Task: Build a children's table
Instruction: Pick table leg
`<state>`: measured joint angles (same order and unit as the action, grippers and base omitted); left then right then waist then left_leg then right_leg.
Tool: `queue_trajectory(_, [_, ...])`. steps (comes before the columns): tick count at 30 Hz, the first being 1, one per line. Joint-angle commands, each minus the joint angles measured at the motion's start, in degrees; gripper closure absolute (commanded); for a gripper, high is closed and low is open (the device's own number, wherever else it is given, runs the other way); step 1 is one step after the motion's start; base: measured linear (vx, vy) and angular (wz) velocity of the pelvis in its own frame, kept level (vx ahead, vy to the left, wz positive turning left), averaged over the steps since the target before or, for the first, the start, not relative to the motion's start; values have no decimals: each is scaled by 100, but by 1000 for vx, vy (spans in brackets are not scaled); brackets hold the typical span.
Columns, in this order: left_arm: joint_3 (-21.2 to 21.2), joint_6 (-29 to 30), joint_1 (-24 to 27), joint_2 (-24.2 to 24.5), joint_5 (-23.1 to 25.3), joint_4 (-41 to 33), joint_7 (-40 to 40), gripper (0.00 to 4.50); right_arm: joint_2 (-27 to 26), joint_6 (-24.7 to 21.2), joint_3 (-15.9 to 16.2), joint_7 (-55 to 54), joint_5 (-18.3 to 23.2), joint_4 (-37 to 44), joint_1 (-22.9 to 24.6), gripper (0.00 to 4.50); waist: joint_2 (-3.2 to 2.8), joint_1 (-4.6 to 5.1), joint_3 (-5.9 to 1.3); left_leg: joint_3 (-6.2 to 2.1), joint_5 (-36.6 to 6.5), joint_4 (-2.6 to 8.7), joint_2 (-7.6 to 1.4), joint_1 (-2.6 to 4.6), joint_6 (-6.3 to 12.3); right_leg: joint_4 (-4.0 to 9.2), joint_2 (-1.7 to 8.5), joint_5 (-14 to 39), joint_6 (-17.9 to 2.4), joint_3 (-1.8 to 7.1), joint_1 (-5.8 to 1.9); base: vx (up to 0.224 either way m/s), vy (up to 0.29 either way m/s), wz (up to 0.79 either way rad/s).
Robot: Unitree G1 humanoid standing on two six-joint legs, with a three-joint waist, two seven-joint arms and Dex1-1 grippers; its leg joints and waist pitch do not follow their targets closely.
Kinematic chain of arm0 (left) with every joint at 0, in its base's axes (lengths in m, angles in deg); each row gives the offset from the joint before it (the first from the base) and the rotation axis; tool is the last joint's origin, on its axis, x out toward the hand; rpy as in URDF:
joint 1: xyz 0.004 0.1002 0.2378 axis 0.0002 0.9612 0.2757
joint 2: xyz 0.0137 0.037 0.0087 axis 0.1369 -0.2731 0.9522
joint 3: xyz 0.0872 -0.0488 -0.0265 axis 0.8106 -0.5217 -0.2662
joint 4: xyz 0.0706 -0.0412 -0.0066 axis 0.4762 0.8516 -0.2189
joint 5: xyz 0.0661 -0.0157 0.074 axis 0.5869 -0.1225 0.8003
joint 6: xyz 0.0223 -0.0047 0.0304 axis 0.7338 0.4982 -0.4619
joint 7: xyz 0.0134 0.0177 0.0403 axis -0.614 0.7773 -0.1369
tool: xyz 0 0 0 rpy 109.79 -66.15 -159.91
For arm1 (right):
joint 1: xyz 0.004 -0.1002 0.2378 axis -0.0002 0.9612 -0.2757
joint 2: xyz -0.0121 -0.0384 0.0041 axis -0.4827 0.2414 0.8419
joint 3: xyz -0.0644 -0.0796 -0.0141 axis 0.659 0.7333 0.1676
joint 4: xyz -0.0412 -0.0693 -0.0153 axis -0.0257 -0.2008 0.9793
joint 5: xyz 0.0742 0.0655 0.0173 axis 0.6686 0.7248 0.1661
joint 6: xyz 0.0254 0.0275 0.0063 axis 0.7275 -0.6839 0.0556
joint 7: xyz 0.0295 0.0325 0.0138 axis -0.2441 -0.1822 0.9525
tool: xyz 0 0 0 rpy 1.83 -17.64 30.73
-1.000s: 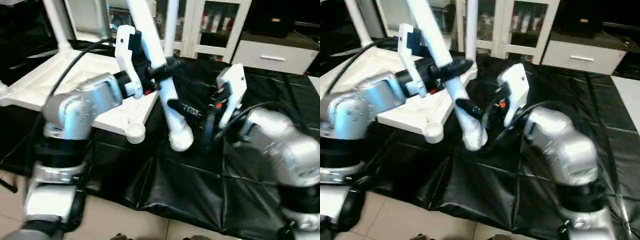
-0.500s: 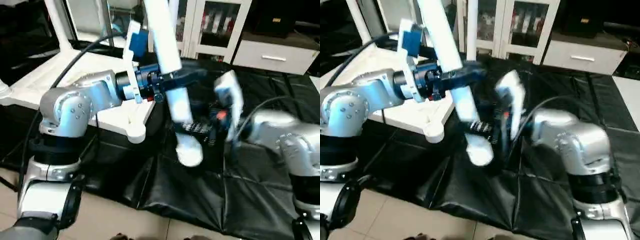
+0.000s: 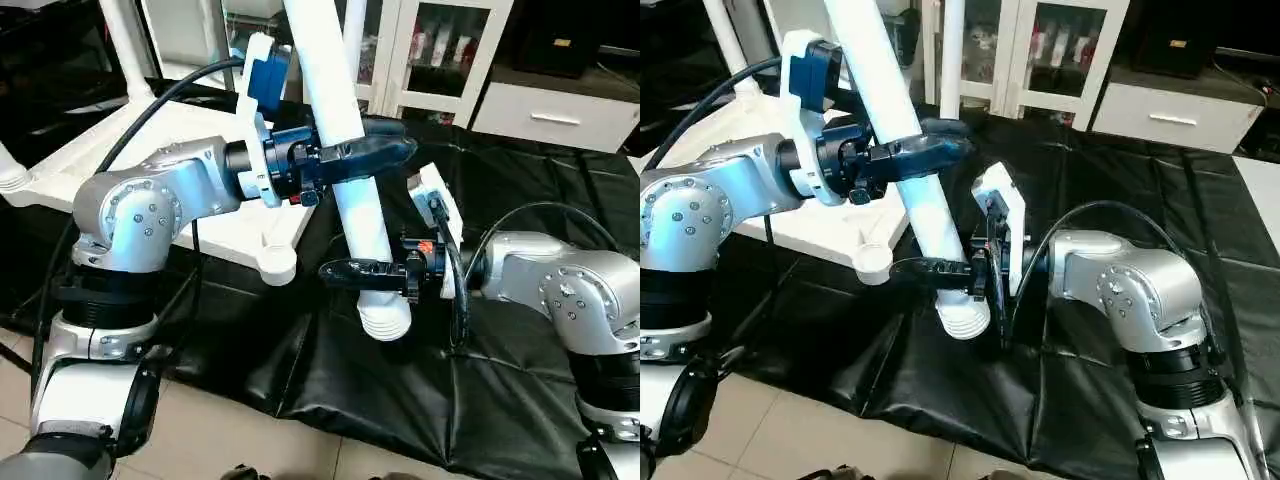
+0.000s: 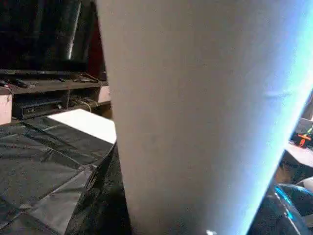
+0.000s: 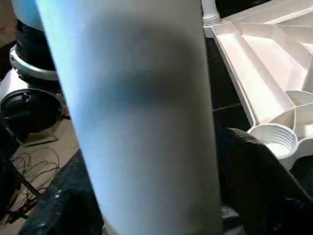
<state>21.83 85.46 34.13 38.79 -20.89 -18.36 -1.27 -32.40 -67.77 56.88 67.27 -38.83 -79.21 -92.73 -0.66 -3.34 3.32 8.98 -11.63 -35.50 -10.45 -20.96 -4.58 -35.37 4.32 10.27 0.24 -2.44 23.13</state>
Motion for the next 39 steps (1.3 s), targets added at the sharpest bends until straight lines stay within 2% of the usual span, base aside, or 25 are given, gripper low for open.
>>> queue_trajectory(1, [-45, 47, -140, 17, -85, -89, -118, 271, 42, -45, -108, -107, -10, 28, -40, 159, -21, -12, -423, 15, -580, 416, -137, 28, -50, 310, 251, 530, -1479, 198, -370, 0, 0, 0])
queue_trajectory(3, [-28, 43, -137, 13, -65, -78, -149, 271, 32, -71, -129, -133, 34, 44, -32, 186, -19, -12, -422, 15, -589, 417, -136, 26, -49, 312, 252, 539, -1482, 198, -372, 0, 0, 0])
queue_trajectory(8, [-8, 43, -124, 11, -44, -67, -167, 272, 20, -126, -145, -162, 112, 93, -8, 217, -22, -15, -424, 13, -554, 417, -138, 23, -46, 308, 252, 509, -1480, 198, -373, 0, 0, 0])
queue_trajectory(9, [-4, 51, -102, 13, -52, -95, -164, 272, 10, -135, -146, -174, 132, 103, 0, 228, -7, -14, -426, 17, -560, 413, -137, 27, -45, 309, 250, 510, -1478, 199, -372, 0, 0, 0])
queue_trajectory(14, [10, 65, -71, 23, -51, -121, -162, 272, -14, -126, -156, -202, 151, 55, -14, 236, -14, -14, -418, 14, -634, 422, -140, 29, -72, 321, 254, 655, -1452, 196, -367, 0, 0, 0])
queue_trajectory(21, [-7, 71, -49, 26, -38, -138, -162, 272, -70, -143, -193, -296, 187, 21, -34, 239, -16, -15, -422, 17, -582, 418, -137, 29, -62, 312, 253, 558, -1470, 197, -365, 0, 0, 0])
queue_trajectory(23, [-4, 69, -41, 28, -23, -126, -159, 272, -137, -174, -250, -372, 221, -21, -66, 239, -17, -15, -422, 18, -582, 418, -135, 30, -63, 312, 253, 573, -1470, 196, -361, 0, 0, 0])
queue_trajectory(24, [-20, 63, -39, 9, 13, -58, -93, 272, -238, -233, -368, -475, 303, -101, -131, 239, 3, -9, -422, 19, -576, 419, -135, 26, -60, 314, 254, 576, -1469, 198, -366, 0, 0, 0])
queue_trajectory(26, [-20, 13, -34, -12, 113, 60, -5, 272, -304, -289, -474, -522, 397, -164, -196, 239, -5, -8, -419, 18, -610, 421, -129, 28, -70, 322, 253, 657, -1452, 197, -361, 0, 0, 0])
queue_trajectory(31, [-71, 4, -37, -54, 146, 204, 75, 272, -328, -322, -542, -529, 464, -223, -264, 239, -10, -10, -427, 15, -539, 420, -131, 25, -84, 306, 252, 520, -1460, 194, -364, 0, 0, 0])
queue_trajectory(32, [-101, 11, -53, -79, 157, 266, 138, 216, -329, -324, -552, -531, 470, -252, -288, 239, -4, -18, -432, 17, -512, 416, -132, 26, -77, 302, 256, 466, -1475, 196, -370, 0, 0, 0])
queue_trajectory(36, [-499, 252, -311, -305, 108, 875, 864, 191, -491, -464, -744, -892, 495, -442, -463, 242, 6, -21, -432, 23, -510, 409, -117, 19, -79, 304, 255, 517, -1465, 201, -371, 0, 0, 0])
queue_trajectory(38, [-598, 255, -391, -378, 249, 1071, 1296, 159, -594, -544, -837, -1170, 447, -545, -583, 256, 3, -27, -433, 21, -472, 411, -112, 30, -124, 316, 245, 542, -1441, 194, -367, 0, 0, 0])
queue_trajectory(39, [-598, 255, -391, -378, 249, 1071, 1296, 159, -594, -544, -837, -1170, 447, -545, -583, 256, 2, -30, -434, 16, -461, 410, -110, 26, -129, 314, 247, 531, -1434, 192, -374, 0, 0, 0])
